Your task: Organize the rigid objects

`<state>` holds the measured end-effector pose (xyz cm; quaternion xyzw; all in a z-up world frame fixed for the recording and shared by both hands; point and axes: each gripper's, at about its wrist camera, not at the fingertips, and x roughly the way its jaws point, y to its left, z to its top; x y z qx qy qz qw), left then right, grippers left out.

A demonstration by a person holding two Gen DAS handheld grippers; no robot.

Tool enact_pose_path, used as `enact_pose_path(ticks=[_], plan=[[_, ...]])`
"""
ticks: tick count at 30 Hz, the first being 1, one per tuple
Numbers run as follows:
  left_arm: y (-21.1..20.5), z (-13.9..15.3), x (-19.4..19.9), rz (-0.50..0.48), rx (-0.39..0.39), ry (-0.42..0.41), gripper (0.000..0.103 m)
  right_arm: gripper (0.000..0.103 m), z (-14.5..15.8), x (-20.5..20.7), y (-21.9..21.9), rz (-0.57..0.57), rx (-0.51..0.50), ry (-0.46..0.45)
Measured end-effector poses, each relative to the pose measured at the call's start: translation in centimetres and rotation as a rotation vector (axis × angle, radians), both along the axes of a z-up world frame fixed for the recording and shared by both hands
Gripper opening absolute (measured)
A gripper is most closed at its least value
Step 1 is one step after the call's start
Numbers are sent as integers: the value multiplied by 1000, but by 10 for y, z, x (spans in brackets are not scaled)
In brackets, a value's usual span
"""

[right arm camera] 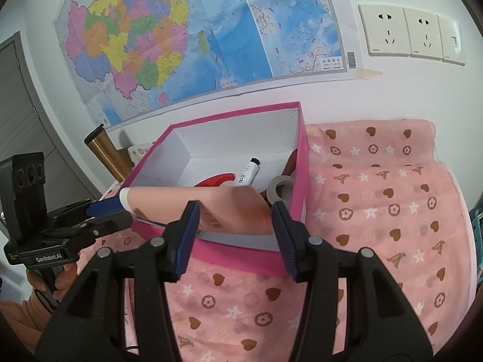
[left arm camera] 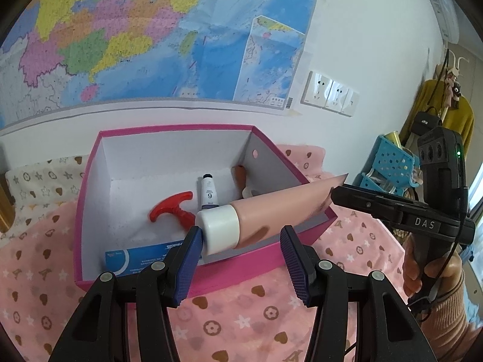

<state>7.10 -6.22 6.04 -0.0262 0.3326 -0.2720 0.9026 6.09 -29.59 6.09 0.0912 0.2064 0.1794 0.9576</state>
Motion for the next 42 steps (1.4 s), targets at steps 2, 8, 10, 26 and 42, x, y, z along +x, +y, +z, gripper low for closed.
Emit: enact_pose_path(ticks=[2,8,10,26,42], plan=[[0,0,0,-1,0,2,53,52,0,1,0,-3,-1,2],[-2,-2,3,-1,6,7,53,52,-1,4,-1,-6,0,9],[-3,-3,4,-1,5,11,53,52,-1,5,-1,-9,-1,12],[-4,-13,13,6,5,43,53,52,-5,13,-1,-16,-1,31],[-2,-24,32,10,5,97,54,52,-9,23,1,-23,-12,57]])
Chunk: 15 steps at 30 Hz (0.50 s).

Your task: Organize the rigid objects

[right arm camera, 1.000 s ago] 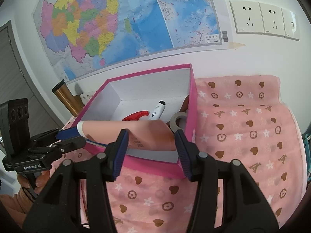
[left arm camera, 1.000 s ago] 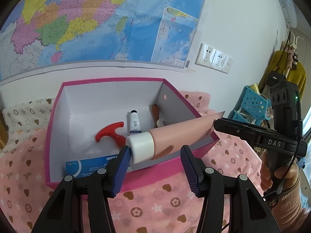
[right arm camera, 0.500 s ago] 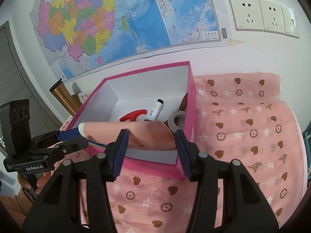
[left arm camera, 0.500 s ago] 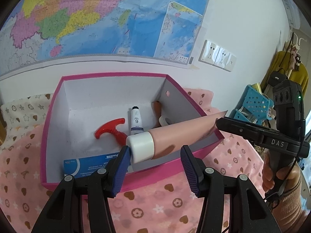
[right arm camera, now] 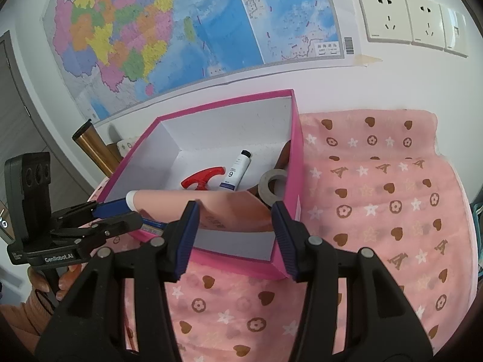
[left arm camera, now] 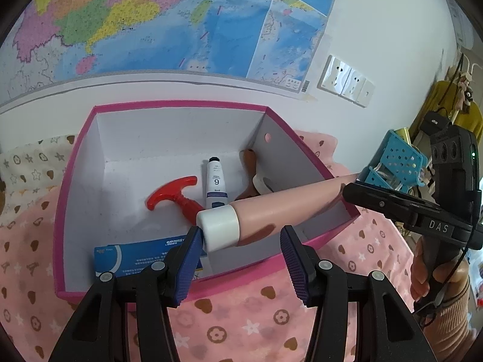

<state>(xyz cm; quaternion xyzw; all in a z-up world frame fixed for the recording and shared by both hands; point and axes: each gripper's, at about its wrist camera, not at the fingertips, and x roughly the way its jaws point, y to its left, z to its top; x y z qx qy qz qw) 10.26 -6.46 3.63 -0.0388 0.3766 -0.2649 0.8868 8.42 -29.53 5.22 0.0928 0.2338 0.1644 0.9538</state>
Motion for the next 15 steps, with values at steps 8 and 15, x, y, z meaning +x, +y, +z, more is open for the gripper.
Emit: enact_pose_path(ticks=[8,15], plan=[[1,-3,5,1,0,20,53,52,-2,4,0,1,-2,10],[0,-5,9,7,1,29,53,52,-1,7,1,-1,-6,12]])
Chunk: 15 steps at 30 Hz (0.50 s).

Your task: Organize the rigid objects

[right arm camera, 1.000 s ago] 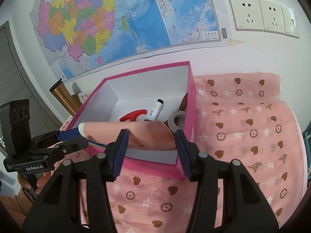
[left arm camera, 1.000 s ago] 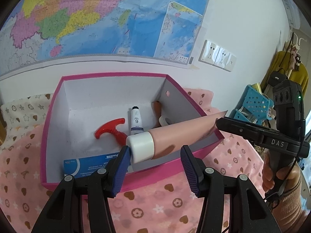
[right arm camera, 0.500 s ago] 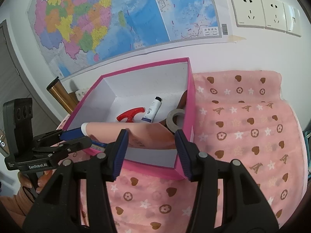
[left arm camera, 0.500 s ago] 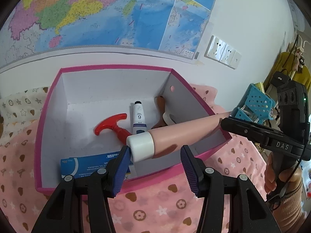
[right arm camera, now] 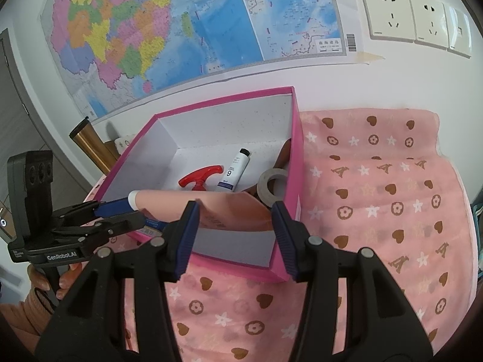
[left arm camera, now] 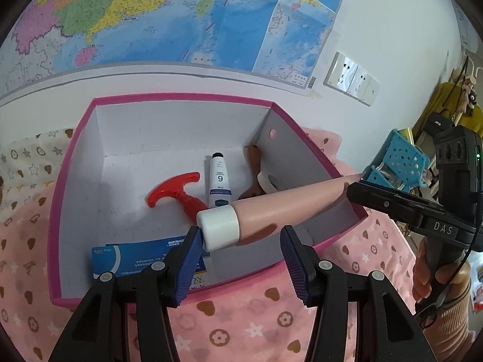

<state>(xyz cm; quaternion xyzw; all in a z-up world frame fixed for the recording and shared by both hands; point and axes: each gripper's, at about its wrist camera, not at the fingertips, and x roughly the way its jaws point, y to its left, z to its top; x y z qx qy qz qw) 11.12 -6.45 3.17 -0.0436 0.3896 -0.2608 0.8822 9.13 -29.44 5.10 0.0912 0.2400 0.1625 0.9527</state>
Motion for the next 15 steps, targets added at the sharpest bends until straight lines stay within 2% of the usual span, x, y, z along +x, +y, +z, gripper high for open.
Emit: enact_pose_path(ticks=[15], plan=[[2,-3,10,17,7,19,54,52,2,9,7,-19,-17,29]])
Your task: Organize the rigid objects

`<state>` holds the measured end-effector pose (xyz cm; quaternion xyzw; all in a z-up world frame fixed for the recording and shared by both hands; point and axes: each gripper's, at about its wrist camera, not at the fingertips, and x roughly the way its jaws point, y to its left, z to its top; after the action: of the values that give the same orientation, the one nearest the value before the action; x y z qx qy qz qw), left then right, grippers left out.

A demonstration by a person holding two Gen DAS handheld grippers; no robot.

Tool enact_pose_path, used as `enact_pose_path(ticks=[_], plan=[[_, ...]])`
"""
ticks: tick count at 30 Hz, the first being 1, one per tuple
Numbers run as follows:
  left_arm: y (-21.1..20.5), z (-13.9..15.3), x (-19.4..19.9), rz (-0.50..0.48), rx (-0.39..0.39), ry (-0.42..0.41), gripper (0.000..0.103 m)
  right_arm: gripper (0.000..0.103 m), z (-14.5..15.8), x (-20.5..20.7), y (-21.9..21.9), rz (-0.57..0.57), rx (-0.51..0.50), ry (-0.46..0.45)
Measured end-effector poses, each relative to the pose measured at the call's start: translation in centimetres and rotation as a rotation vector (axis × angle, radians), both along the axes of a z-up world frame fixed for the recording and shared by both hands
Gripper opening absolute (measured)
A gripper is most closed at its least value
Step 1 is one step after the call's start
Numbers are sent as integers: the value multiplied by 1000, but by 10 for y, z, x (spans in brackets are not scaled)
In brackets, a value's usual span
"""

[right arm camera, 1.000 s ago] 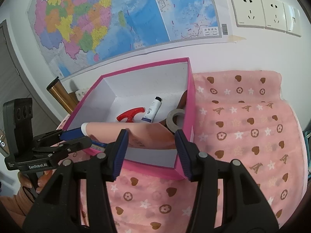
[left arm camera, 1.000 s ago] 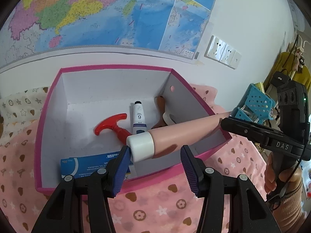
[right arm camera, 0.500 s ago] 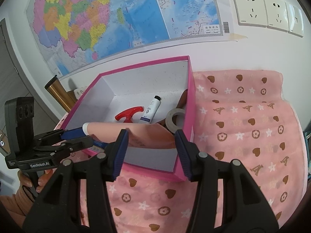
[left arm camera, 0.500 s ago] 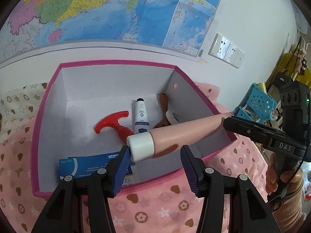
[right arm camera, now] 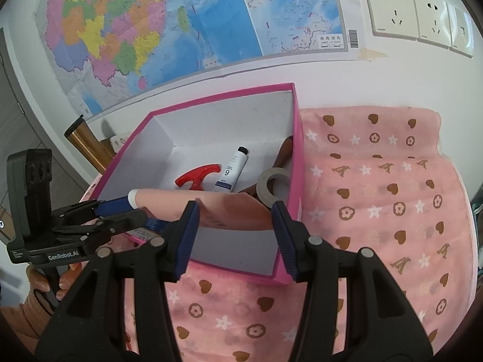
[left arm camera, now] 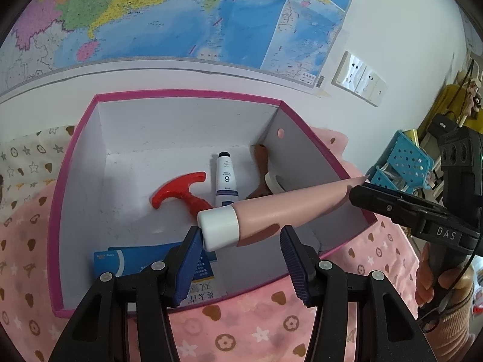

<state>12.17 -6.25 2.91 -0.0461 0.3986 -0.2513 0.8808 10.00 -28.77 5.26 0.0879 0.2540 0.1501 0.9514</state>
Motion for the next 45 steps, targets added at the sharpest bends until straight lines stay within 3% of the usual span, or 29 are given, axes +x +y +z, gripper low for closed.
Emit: enact_pose_path(ticks=[6,9,14,20,34,41,45], plan=[[-1,2,8,1,8,8,53,53,3,8,3,-15,-13,16],[-5,3,12,-1,16,7,53,58,6,11,4,-35,-6,20],[-14,3,18,2,45,-2,53,58,15,17,17,-35,-54,-15],[-14,1,10,14,81,-44,53,58,10,14,20,-9,-58,-18],[19,36,-65,3,51,-264,70,58,2,-50,27,127,-12,-104],[42,21,-99,11,75,-244,70,58,-19,-88,41,228,-17,-75],[54,2,-116,16,133,-213,70,58,-35,-107,50,270,-23,-42]])
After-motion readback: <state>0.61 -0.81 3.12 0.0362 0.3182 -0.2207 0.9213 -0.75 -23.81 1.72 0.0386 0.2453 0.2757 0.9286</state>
